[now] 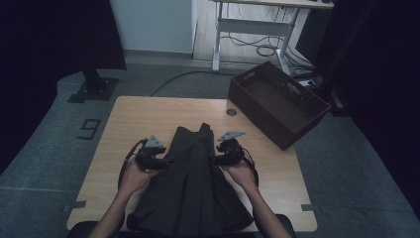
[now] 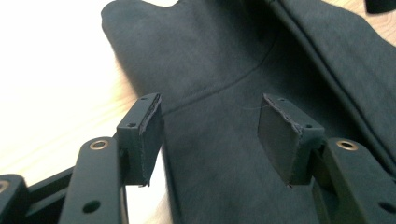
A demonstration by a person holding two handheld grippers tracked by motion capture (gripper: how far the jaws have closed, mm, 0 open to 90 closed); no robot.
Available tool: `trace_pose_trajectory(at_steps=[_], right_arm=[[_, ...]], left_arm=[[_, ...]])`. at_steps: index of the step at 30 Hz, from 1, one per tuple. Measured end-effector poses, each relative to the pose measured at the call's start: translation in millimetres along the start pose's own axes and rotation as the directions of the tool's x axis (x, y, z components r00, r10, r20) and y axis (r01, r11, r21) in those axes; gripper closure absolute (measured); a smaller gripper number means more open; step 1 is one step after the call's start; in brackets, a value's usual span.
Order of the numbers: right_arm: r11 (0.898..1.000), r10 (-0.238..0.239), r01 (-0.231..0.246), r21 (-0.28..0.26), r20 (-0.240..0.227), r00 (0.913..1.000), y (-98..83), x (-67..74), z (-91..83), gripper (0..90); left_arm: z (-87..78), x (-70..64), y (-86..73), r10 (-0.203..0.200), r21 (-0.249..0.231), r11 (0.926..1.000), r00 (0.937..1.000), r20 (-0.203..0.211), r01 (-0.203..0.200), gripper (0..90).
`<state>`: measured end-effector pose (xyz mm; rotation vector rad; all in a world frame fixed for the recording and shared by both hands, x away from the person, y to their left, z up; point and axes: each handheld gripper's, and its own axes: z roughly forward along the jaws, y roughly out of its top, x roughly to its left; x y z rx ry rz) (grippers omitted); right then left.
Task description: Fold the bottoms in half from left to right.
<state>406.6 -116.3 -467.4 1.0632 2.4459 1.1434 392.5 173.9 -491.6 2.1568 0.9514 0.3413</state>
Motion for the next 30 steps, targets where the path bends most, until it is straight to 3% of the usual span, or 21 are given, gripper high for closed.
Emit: trace_pose_trajectory(at_steps=[2, 6, 11, 12, 14, 17, 19, 24, 27, 30], right_arm=[[1.0, 0.016, -0.016, -0.007, -0.021, 0.9997, 15.0, 5.1, 7.8, 34.1], [1.0, 0.031, -0.031, 0.003, -0.001, 0.9995, 33.0, 16.5, 30.8, 24.7], [0.998, 0.041, -0.045, 0.038, 0.089, 0.9952, 44.1, 28.1, 59.7, 18.8], [0.998, 0.035, -0.04, 0.048, 0.108, 0.9936, 44.3, 28.9, 62.3, 21.5], [0.996, 0.006, -0.019, 0.091, 0.149, 0.9887, 42.6, 28.8, 66.8, 36.4], [0.991, 0.01, -0.031, 0.13, 0.163, 0.9866, 32.5, 19.6, 62.4, 56.7], [0.991, 0.027, -0.048, 0.127, 0.168, 0.9854, 25.7, 12.4, 55.6, 64.0], [0.991, 0.068, -0.085, 0.107, 0.154, 0.9857, 6.5, -8.9, 38.6, 75.0], [0.993, 0.072, -0.084, 0.087, 0.135, 0.9882, 1.3, -12.5, 36.3, 78.2], [0.994, 0.077, -0.086, 0.074, 0.117, 0.9902, 0.1, -14.0, 35.0, 78.9]], left_arm=[[9.3, -0.3, -1.4, -0.005, 0.021, 0.9998, 1.0, 0.0, 0.005, 40.4], [25.7, -0.9, -9.7, -0.01, 0.064, 0.9979, 0.9999, -0.011, 0.01, 40.2], [33.2, -2.9, -16.9, 0.006, 0.09, 0.9959, 0.9997, -0.026, -0.004, 40.5], [34.1, -3.4, -18.1, 0.011, 0.093, 0.9956, 0.9995, -0.03, -0.008, 40.5], [34.6, -3.5, -20.1, 0.008, 0.092, 0.9957, 0.9994, -0.034, -0.005, 40.6], [34.1, -2.6, -21.8, 0.008, 0.09, 0.9959, 0.9993, -0.036, -0.004, 40.6], [33.9, -1.9, -22.5, 0.001, 0.087, 0.9962, 0.9995, -0.032, 0.002, 40.6], [28.4, -4.1, -17.2, -0.014, 0.051, 0.9986, 0.9998, -0.017, 0.014, 40.2], [24.4, -8.6, -10.5, -0.007, 0.034, 0.9994, 1.0, -0.004, 0.007, 39.5], [26.6, -11.2, -8.0, 0.007, 0.054, 0.9985, 0.9999, -0.01, -0.007, 38.6]])
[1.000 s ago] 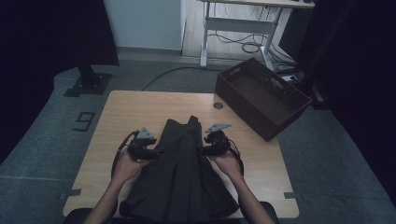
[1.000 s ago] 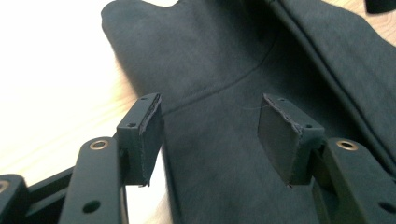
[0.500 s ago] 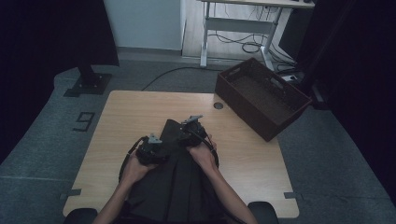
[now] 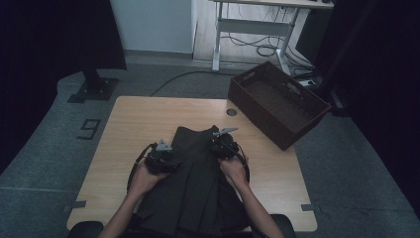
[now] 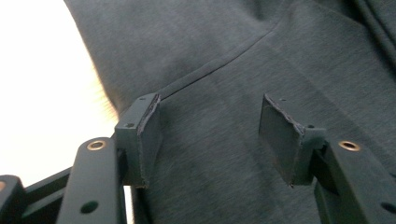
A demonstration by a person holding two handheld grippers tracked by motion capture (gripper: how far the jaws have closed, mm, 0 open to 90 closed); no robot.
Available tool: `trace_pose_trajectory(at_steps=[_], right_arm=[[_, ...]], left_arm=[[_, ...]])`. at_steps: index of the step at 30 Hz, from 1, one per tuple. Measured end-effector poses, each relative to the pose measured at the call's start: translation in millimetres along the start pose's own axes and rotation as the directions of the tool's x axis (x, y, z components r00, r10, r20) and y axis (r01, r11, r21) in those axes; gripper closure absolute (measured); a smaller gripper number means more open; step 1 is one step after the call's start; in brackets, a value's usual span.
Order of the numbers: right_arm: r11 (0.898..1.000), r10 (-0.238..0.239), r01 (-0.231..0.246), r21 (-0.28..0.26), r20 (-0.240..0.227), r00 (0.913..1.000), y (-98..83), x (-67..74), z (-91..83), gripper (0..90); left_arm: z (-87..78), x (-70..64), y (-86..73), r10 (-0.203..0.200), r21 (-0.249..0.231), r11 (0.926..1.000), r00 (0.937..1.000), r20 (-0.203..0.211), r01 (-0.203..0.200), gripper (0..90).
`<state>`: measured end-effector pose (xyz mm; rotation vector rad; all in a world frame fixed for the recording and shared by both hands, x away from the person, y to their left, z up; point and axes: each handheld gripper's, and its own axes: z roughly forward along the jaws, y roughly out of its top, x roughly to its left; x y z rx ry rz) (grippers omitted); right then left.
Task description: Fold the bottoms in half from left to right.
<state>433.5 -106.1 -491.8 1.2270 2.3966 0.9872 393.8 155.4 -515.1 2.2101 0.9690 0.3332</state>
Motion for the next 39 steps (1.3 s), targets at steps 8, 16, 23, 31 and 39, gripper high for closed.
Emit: trace_pose_trajectory(at_steps=[8, 16, 23, 31, 39], right_arm=[[1.0, -0.001, 0.0, -0.025, -0.032, 0.9995, 2.6, 1.4, -7.0, 79.9], [0.998, -0.026, 0.021, -0.063, -0.08, 0.9965, 17.5, 11.6, -20.3, 80.6], [0.992, -0.096, 0.086, -0.094, -0.11, 0.9893, 40.3, 35.9, -30.7, 80.6], [0.996, -0.071, 0.068, -0.05, -0.079, 0.9943, 31.2, 24.8, -19.5, 80.3], [0.999, 0.018, -0.02, -0.026, -0.087, 0.996, 7.3, -3.1, -8.4, 79.9]], left_arm=[[9.3, 4.2, -13.7, -0.013, 0.033, 0.9994, 0.9994, -0.031, 0.014, 44.3], [-8.6, 0.7, -5.7, -0.018, -0.033, 0.9993, 0.9998, -0.01, 0.018, 40.0], [-11.3, 12.0, -11.3, -0.065, -0.049, 0.9966, 0.9979, 0.0, 0.065, 37.3], [9.2, -8.1, -8.0, 0.026, 0.022, 0.9994, 0.9995, 0.017, -0.026, 41.1], [17.9, -27.1, -4.2, 0.154, 0.094, 0.9853, 0.9807, -0.121, -0.143, 67.1]])
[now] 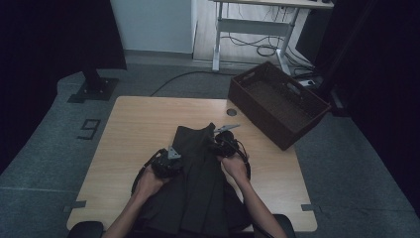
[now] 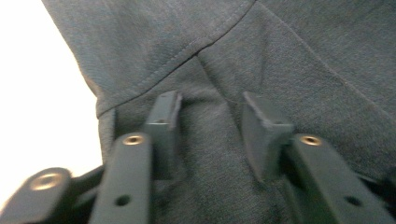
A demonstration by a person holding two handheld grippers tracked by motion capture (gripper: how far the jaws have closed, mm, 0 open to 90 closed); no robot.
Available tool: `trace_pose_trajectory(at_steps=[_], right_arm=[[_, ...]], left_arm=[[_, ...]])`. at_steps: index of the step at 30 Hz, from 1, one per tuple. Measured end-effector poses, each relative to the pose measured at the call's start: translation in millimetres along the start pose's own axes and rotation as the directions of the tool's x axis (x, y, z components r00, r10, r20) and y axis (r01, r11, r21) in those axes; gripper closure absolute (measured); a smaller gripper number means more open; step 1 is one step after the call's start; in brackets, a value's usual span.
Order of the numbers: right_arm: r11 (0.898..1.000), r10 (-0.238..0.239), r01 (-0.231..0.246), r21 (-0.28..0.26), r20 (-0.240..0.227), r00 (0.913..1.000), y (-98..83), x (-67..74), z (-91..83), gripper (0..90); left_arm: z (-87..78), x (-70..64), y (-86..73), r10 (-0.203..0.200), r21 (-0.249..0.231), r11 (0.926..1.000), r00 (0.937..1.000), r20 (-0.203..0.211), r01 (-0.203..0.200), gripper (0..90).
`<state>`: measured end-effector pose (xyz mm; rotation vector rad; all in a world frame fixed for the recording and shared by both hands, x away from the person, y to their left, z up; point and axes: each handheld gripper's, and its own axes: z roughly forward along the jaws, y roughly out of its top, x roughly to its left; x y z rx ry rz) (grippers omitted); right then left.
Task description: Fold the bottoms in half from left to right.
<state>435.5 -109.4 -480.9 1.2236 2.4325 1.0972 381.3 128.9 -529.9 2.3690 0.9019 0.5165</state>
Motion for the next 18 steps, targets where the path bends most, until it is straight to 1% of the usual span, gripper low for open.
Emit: trace_pose_trajectory(at_steps=[2, 3, 4, 6, 8, 10, 11, 13, 16, 17, 18], right_arm=[[1.0, 0.006, -0.006, -0.001, -0.005, 1.0, -2.6, -1.9, -0.1, 79.9], [1.0, 0.005, -0.005, -0.005, -0.005, 1.0, -3.5, -2.3, -0.4, 79.9], [1.0, 0.008, -0.008, -0.007, -0.006, 1.0, -4.0, -2.3, -0.7, 79.9], [1.0, 0.007, -0.007, -0.009, -0.008, 0.9999, -4.8, -2.3, -2.6, 79.9], [1.0, 0.006, -0.006, -0.012, -0.014, 0.9999, -4.3, -2.4, -5.1, 79.9], [1.0, -0.001, 0.0, -0.023, -0.019, 0.9998, -1.8, -1.8, -9.9, 80.1], [1.0, -0.005, 0.004, -0.029, -0.021, 0.9998, -0.3, -1.3, -12.1, 80.1], [0.999, -0.012, 0.011, -0.042, -0.021, 0.9997, 5.5, 1.3, -18.9, 80.3], [0.996, -0.021, 0.018, -0.085, -0.037, 0.9991, 17.1, 7.1, -29.7, 80.4], [0.995, -0.025, 0.02, -0.097, -0.049, 0.9985, 21.5, 10.0, -33.3, 80.5], [0.993, -0.034, 0.027, -0.111, -0.057, 0.9978, 26.0, 13.5, -36.1, 80.5]], left_arm=[[0.3, -6.1, 2.5, 0.026, 0.012, 0.9996, 0.9991, -0.033, -0.025, 77.9], [0.4, -6.9, 3.2, 0.03, 0.016, 0.9994, 0.9987, -0.041, -0.029, 81.1], [0.3, -7.0, 3.9, 0.029, 0.019, 0.9994, 0.9987, -0.041, -0.029, 83.0], [-0.7, -5.1, 5.0, 0.035, 0.023, 0.9991, 0.999, -0.026, -0.035, 85.5], [-3.3, 0.7, 4.7, 0.011, 0.005, 0.9999, 0.9999, 0.002, -0.011, 86.4], [-12.1, 7.5, 5.6, -0.022, -0.042, 0.9988, 0.9996, 0.02, 0.023, 86.7], [-22.6, 12.8, 8.5, -0.048, -0.082, 0.9953, 0.9983, 0.033, 0.051, 86.7], [-40.1, 21.7, 14.2, -0.073, -0.133, 0.988, 0.9964, 0.042, 0.078, 86.6], [-67.4, 35.7, 21.2, -0.088, -0.187, 0.9778, 0.9954, 0.039, 0.094, 86.6], [-74.1, 39.6, 21.7, -0.097, -0.2, 0.9741, 0.9943, 0.044, 0.104, 86.5], [-79.4, 43.5, 21.1, -0.102, -0.208, 0.9721, 0.9938, 0.046, 0.109, 86.5]])
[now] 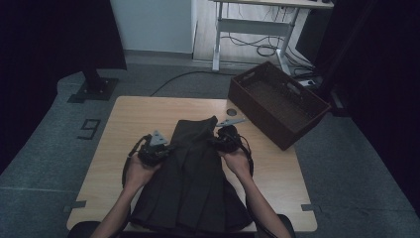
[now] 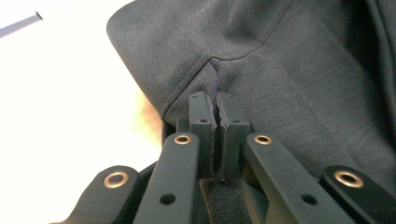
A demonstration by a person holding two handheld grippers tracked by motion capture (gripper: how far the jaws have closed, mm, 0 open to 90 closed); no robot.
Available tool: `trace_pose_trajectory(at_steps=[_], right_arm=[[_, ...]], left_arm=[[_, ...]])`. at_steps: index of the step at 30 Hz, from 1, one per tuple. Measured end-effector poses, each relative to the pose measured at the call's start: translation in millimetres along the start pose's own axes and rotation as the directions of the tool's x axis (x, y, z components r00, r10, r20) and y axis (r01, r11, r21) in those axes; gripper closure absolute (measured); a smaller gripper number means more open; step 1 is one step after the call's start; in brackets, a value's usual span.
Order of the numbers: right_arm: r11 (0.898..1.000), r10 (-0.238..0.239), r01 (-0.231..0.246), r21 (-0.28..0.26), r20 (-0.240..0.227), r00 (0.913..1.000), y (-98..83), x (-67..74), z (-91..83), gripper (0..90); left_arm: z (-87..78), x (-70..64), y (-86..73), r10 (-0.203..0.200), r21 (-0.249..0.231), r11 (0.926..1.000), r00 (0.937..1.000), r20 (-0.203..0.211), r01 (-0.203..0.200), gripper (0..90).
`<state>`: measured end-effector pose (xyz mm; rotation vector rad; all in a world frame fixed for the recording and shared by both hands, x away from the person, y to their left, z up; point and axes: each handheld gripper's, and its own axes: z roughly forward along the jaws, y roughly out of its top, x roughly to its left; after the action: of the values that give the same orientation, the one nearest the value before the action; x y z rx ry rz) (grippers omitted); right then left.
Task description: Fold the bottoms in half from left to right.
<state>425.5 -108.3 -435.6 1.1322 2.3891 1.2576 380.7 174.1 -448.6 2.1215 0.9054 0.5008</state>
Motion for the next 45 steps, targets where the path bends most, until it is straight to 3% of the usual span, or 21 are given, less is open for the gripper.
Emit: trace_pose_trajectory(at_steps=[4, 7, 10, 12, 14, 15, 18, 21, 22, 26, 29, 31, 33, 34, 36, 38, 41, 45], right_arm=[[0.999, -0.028, 0.027, -0.029, -0.036, 0.999, 18.2, 16.6, 0.6, 80.5], [0.999, -0.032, 0.03, -0.026, -0.075, 0.9967, 24.9, 25.2, 13.6, 80.5], [0.999, -0.039, 0.04, 0.02, -0.079, 0.9961, 20.7, 28.8, 35.9, 80.5], [0.998, -0.034, 0.038, 0.052, -0.067, 0.9972, 14.2, 28.1, 48.9, 80.5], [0.997, -0.034, 0.037, 0.068, -0.051, 0.9982, 9.4, 25.9, 54.8, 80.5], [0.997, -0.032, 0.035, 0.07, -0.042, 0.9986, 8.1, 24.3, 55.7, 80.5], [0.997, -0.023, 0.024, 0.071, -0.024, 0.9994, 7.1, 17.1, 53.4, 80.3], [0.997, -0.004, 0.005, 0.081, -0.009, 1.0, 2.0, 8.7, 54.7, 79.7], [0.996, 0.002, -0.002, 0.086, -0.004, 1.0, -0.2, 6.5, 56.1, 79.3], [0.992, 0.04, -0.04, 0.115, 0.006, 0.9992, -15.7, -7.5, 65.8, 77.2], [0.99, 0.06, -0.061, 0.129, 0.009, 0.9981, -27.2, -14.2, 72.4, 76.9], [0.989, 0.068, -0.069, 0.13, 0.008, 0.9976, -31.1, -16.6, 73.1, 77.4], [0.99, 0.065, -0.066, 0.128, 0.005, 0.9978, -31.8, -16.9, 72.5, 78.8], [0.99, 0.061, -0.06, 0.126, 0.003, 0.9982, -31.1, -16.0, 71.7, 79.4], [0.992, 0.042, -0.042, 0.121, 0.006, 0.9991, -27.8, -11.2, 69.8, 80.2], [0.994, 0.028, -0.028, 0.11, -0.001, 0.9996, -22.6, -6.6, 65.9, 80.6], [0.998, 0.018, -0.016, 0.068, -0.02, 0.9996, -9.7, 1.5, 55.8, 81.0], [1.0, 0.009, -0.01, -0.007, -0.085, 0.9964, 11.8, 14.2, 46.4, 81.3]], left_arm=[[-8.7, 15.8, -11.9, -0.046, -0.001, 0.9989, 0.9989, -0.013, 0.046, 86.2], [1.6, 32.9, -37.3, -0.129, 0.046, 0.9906, 0.9917, -0.007, 0.129, 85.6], [16.2, 40.8, -54.7, -0.14, 0.122, 0.9822, 0.9896, -0.035, 0.143, 84.2], [15.5, 40.1, -54.6, -0.143, 0.104, 0.9836, 0.9887, -0.045, 0.147, 77.6], [8.8, 34.8, -44.0, -0.137, 0.047, 0.9893, 0.9904, -0.016, 0.138, 68.2], [7.2, 29.3, -34.4, -0.113, 0.024, 0.9933, 0.9936, -0.008, 0.113, 64.6], [19.7, 17.6, -14.3, -0.064, 0.022, 0.9977, 0.9979, -0.004, 0.064, 56.4], [47.2, 10.8, -7.6, -0.061, 0.066, 0.996, 0.9981, 0.008, 0.061, 50.3], [61.4, 9.5, -8.3, -0.054, 0.113, 0.992, 0.9984, -0.013, 0.055, 49.0], [91.4, 5.4, -18.1, -0.023, 0.215, 0.9763, 0.9997, -0.009, 0.025, 48.4], [95.8, 1.8, -22.9, -0.026, 0.196, 0.9802, 0.9995, -0.018, 0.029, 55.8], [94.7, 1.4, -22.7, -0.024, 0.197, 0.98, 0.9994, -0.026, 0.029, 64.7], [93.7, 1.1, -22.8, -0.022, 0.199, 0.9797, 0.9996, -0.019, 0.026, 81.3], [93.5, 0.1, -23.0, -0.013, 0.198, 0.98, 0.9996, -0.025, 0.018, 83.9], [90.5, 0.5, -22.2, -0.004, 0.196, 0.9805, 0.9998, -0.021, 0.008, 85.8], [80.7, 3.8, -19.2, -0.036, 0.151, 0.9878, 0.9993, -0.014, 0.037, 86.0], [46.9, 12.9, -6.9, -0.057, 0.062, 0.9964, 0.9982, -0.017, 0.058, 86.1], [11.6, 28.0, 0.6, -0.076, -0.002, 0.9971, 0.9962, -0.041, 0.076, 85.9]])
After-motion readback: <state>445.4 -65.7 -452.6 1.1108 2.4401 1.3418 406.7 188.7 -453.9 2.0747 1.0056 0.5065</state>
